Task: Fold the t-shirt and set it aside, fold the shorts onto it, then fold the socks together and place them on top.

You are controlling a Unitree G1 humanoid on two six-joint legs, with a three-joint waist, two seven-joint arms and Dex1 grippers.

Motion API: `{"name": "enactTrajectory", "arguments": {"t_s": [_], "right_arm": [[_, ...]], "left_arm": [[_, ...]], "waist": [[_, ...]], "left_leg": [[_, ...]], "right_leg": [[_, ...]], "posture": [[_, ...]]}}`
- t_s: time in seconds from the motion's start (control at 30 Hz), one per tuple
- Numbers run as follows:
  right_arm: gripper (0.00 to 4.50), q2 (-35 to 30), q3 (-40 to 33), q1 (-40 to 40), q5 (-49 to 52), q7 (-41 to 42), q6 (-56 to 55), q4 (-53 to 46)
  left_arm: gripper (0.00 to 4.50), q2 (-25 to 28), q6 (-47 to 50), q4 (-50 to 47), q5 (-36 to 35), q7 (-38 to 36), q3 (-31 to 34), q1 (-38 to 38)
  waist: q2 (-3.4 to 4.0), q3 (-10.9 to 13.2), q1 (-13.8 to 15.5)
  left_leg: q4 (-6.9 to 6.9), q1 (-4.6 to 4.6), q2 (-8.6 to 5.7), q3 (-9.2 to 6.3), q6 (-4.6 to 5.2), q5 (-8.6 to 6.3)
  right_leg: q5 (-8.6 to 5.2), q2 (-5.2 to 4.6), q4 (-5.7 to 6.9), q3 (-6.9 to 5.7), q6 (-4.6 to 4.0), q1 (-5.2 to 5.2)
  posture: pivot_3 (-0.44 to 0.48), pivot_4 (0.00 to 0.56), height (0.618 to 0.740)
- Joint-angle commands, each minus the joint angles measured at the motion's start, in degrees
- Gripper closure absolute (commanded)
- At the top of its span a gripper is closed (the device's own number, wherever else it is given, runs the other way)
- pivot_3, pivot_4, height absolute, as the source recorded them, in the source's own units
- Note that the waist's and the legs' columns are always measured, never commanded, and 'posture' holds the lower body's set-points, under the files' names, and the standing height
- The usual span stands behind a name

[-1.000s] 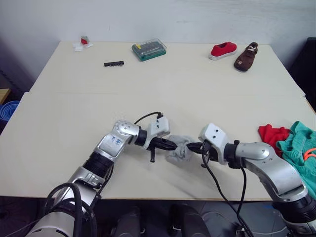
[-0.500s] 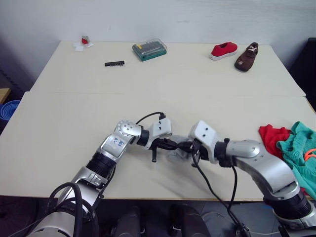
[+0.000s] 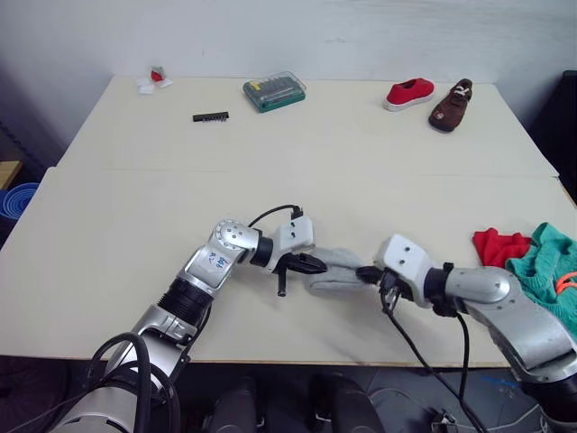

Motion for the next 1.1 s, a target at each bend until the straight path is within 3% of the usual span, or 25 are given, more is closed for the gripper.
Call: {"name": "enactTrajectory", "arguments": {"t_s": [0.03, 0.27, 0.4, 0.57, 0.77, 0.87, 1.1], "right_arm": [[4.50, 0.71, -3.53, -2.41, 2.77, 0.07, 2.19, -1.85], [4.50, 8.11, -1.32, -8.22, 6.49, -2.90, 7.34, -3.64], [4.50, 9.44, 2.94, -6.20, 4.03, -4.12, 6.29, -2.66], [4.50, 6.99, 2.74, -1.16, 1.12, -4.68, 3.62, -0.48], [4.50, 11.59, -13.05, 2.74, 16.17, -6.09, 10.75, -8.77], [3.93, 14.62, -21.54, 4.41, 26.97, -8.71, 20.17, -10.83], [1.47, 20.14, -36.50, 14.32, 48.74, -17.82, 34.60, -8.08]], "left_arm": [[4.47, 0.35, 0.02, 0.29, 1.33, -0.01, -0.21, 0.96], [4.47, -0.08, 0.51, 0.28, 1.21, 0.02, 0.21, 0.29], [4.47, -0.27, 0.74, 0.25, 1.19, 0.07, 0.39, 0.09], [4.47, -0.18, 0.90, 0.08, 1.21, 0.08, 0.54, -0.05], [4.47, 0.07, 0.67, 0.27, 1.34, -0.17, 0.61, -0.15], [4.50, 0.01, 0.44, 0.49, 1.45, -0.34, 0.64, -0.17], [4.50, 0.15, 0.10, 0.35, 1.52, -1.08, 0.79, -0.33]], "waist": [[0.00, 0.00, -0.12], [0.00, 0.00, -0.28], [0.00, 0.00, -0.18], [0.00, 0.00, -0.21], [0.00, 0.00, -0.15], [0.00, 0.00, -0.25], [0.01, 0.00, -0.18]], "left_leg": [[0.00, 0.00, 0.00, 0.00, 0.00, 0.00], [-0.01, -0.01, 0.01, -0.01, -0.01, 0.01], [0.00, -0.06, -0.01, -0.02, 0.02, -0.01], [0.01, -0.07, -0.03, 0.00, 0.03, -0.02], [0.01, -0.06, -0.02, -0.01, 0.04, -0.02], [0.01, -0.03, 0.00, -0.03, 0.03, -0.02], [-0.01, -0.05, -0.01, -0.05, 0.19, -0.12]], "right_leg": [[0.00, 0.00, 0.00, 0.00, 0.00, 0.00], [0.00, -0.01, 0.04, 0.00, 0.00, -0.03], [0.00, -0.03, -0.02, -0.02, 0.00, -0.03], [0.00, -0.03, -0.02, -0.02, 0.00, -0.03], [0.01, -0.03, 0.00, -0.02, 0.01, -0.02], [0.01, -0.03, 0.05, 0.00, 0.02, -0.02], [0.01, -0.08, -0.02, 0.00, 0.02, 0.00]], "posture": [[0.000, 0.150, 0.740], [0.000, 0.150, 0.740], [0.000, 0.150, 0.740], [0.000, 0.150, 0.740], [0.000, 0.150, 0.740], [0.000, 0.150, 0.740], [0.000, 0.150, 0.740]]}}
